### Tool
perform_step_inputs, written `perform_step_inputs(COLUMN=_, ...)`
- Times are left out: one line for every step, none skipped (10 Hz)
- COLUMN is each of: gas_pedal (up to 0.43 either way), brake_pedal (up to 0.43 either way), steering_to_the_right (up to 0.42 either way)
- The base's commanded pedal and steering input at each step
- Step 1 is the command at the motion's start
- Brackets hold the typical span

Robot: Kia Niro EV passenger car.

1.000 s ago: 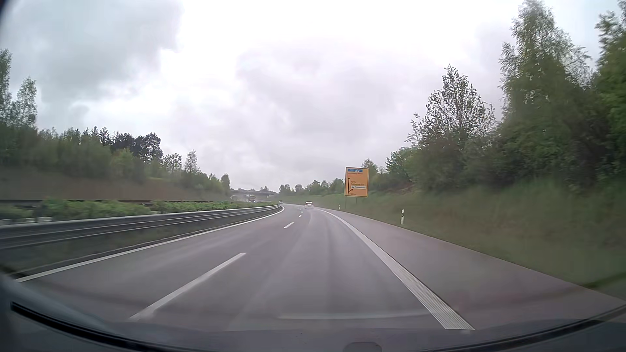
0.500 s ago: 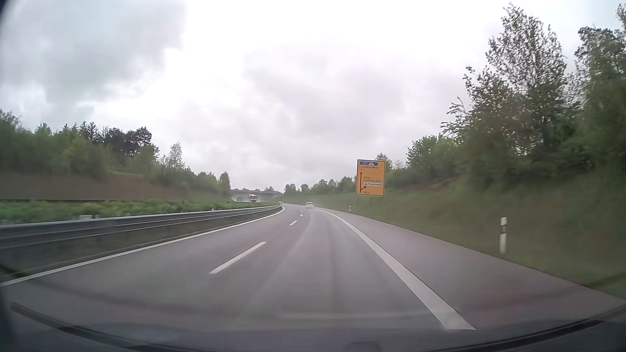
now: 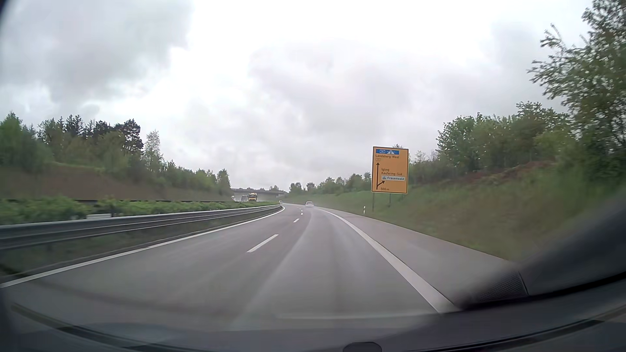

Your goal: Follow the waypoints while adhering to traffic rules and regulations

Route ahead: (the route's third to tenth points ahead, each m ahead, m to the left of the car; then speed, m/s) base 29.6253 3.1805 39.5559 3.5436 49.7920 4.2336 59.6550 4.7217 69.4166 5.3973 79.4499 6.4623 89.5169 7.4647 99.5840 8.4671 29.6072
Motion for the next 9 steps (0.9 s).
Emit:
perform_step_inputs(gas_pedal=0.299, brake_pedal=0.0, steering_to_the_right=-0.009)
perform_step_inputs(gas_pedal=0.299, brake_pedal=0.0, steering_to_the_right=-0.009)
perform_step_inputs(gas_pedal=0.299, brake_pedal=0.0, steering_to_the_right=-0.009)
perform_step_inputs(gas_pedal=0.299, brake_pedal=0.0, steering_to_the_right=-0.009)
perform_step_inputs(gas_pedal=0.299, brake_pedal=0.0, steering_to_the_right=-0.009)
perform_step_inputs(gas_pedal=0.299, brake_pedal=0.0, steering_to_the_right=-0.009)
perform_step_inputs(gas_pedal=0.299, brake_pedal=0.0, steering_to_the_right=-0.009)
perform_step_inputs(gas_pedal=0.299, brake_pedal=0.0, steering_to_the_right=-0.009)
perform_step_inputs(gas_pedal=0.299, brake_pedal=0.0, steering_to_the_right=-0.009)
